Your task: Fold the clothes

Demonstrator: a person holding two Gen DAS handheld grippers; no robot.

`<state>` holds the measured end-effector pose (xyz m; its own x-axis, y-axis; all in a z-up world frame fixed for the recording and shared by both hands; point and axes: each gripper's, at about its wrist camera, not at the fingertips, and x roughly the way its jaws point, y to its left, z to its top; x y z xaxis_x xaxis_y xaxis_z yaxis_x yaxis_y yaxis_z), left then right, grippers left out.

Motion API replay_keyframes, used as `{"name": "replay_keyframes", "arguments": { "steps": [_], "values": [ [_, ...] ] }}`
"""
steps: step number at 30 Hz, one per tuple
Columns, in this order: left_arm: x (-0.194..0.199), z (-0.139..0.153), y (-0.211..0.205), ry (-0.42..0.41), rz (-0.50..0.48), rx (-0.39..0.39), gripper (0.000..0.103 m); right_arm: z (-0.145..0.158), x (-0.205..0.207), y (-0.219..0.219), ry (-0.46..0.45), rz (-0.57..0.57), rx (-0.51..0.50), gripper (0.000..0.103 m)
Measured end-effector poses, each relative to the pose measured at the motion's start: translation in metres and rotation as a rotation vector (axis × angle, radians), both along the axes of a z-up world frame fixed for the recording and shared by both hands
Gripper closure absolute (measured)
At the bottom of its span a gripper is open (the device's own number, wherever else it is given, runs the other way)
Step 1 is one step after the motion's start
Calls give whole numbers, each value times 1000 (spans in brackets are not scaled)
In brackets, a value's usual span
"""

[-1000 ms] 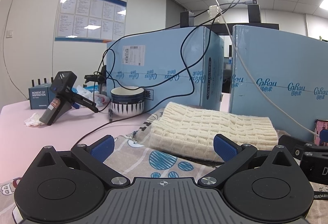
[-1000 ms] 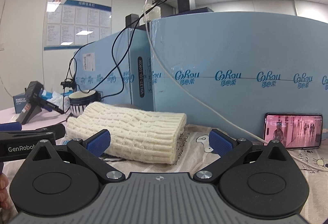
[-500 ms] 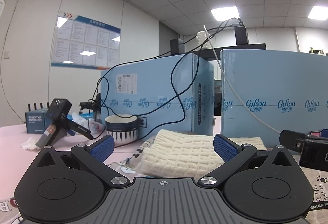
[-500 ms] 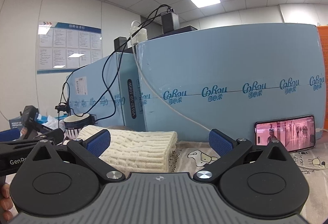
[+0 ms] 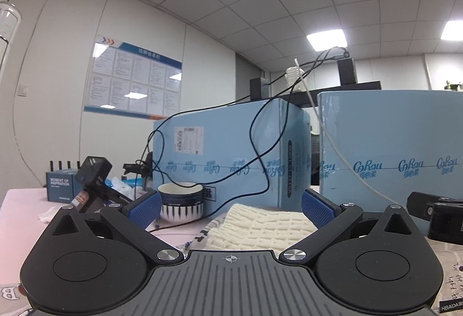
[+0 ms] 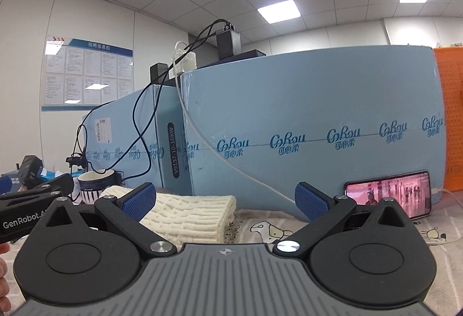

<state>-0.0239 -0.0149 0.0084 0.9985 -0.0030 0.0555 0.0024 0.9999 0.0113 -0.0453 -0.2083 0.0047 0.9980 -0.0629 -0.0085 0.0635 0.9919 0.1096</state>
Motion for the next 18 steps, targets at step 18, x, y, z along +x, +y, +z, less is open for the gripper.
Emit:
{"name": "replay_keyframes", "arguments": {
  "steps": [18],
  "values": [
    [-2, -2, 8, 37, -33, -53, 0, 1, -16, 14, -78, 69, -65, 0]
  ]
}}
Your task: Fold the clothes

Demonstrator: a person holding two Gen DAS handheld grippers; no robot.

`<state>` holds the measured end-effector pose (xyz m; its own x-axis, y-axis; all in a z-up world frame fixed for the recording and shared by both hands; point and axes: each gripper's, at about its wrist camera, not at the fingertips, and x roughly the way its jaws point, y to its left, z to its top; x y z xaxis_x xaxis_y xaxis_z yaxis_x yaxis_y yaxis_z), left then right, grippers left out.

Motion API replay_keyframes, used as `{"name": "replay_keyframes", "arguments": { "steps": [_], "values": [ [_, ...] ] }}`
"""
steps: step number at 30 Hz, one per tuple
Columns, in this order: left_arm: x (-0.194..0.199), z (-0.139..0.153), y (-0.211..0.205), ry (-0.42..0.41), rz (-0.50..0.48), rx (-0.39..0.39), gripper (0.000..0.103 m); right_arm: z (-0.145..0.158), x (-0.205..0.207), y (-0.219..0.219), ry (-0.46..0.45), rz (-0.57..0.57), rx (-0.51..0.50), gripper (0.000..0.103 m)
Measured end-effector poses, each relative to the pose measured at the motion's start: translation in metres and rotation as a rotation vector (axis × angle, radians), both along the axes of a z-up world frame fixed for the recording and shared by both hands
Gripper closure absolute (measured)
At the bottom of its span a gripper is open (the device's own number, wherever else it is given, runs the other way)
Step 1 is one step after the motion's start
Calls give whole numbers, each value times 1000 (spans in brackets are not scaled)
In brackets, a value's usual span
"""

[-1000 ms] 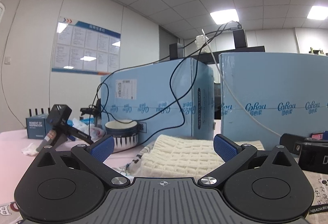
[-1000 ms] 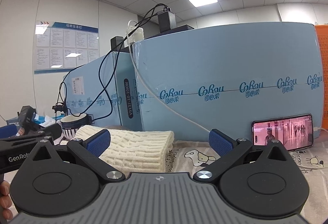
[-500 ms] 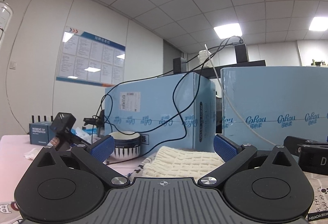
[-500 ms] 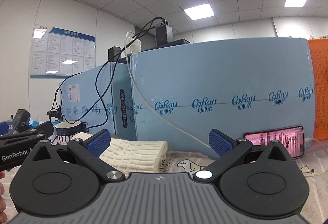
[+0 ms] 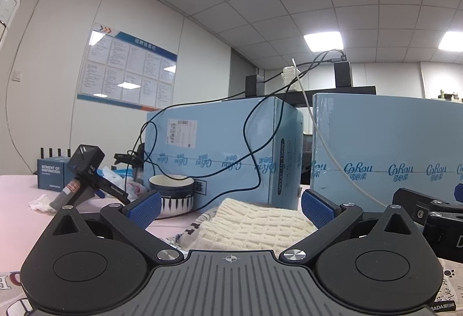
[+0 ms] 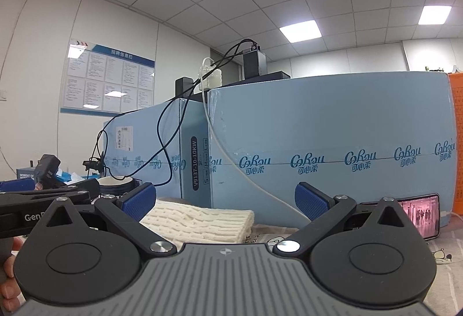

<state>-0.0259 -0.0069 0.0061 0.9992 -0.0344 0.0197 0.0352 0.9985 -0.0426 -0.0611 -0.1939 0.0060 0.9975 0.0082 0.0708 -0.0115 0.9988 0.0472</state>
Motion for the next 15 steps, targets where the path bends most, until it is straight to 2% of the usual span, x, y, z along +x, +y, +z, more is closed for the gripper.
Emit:
{"name": "replay_keyframes", "arguments": {
  "steps": [15],
  "values": [
    [0, 1, 1, -1, -10, -6, 0, -1, 0, 0, 6, 10, 1, 0]
  ]
}}
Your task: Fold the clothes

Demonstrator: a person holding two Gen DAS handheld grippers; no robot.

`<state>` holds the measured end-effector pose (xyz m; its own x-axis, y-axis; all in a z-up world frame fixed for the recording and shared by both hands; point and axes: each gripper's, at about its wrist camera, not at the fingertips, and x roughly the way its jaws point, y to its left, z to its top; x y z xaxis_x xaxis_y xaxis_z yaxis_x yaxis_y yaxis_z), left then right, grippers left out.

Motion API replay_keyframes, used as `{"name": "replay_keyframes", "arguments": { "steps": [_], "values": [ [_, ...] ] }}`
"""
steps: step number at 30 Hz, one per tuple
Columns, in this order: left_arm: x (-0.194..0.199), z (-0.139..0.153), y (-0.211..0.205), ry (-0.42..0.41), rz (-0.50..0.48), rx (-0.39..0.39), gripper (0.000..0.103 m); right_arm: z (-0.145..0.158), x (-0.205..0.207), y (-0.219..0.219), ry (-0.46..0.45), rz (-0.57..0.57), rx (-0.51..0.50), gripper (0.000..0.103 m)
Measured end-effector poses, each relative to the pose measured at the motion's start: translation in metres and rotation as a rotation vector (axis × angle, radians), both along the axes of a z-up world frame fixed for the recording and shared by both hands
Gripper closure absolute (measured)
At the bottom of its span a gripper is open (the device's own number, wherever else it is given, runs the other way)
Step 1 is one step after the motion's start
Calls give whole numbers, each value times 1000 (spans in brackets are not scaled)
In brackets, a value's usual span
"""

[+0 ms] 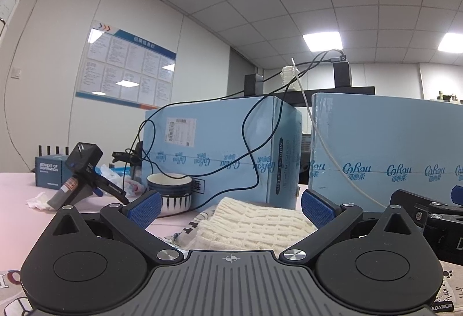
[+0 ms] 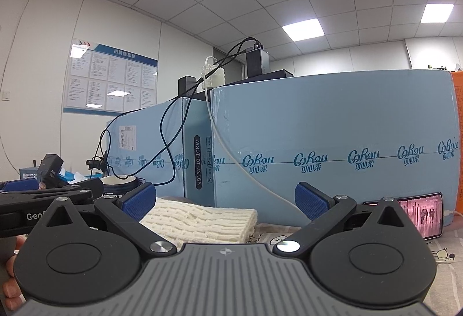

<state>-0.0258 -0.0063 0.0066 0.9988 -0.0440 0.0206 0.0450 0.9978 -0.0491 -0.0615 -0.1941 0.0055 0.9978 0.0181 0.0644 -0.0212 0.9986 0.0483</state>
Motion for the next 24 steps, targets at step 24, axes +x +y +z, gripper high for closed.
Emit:
{"name": "replay_keyframes", "arguments": {
  "steps": [24],
  "values": [
    [1, 0, 0, -1, -2, 0, 0, 0, 1, -1, 6, 1, 0, 0]
  ]
}}
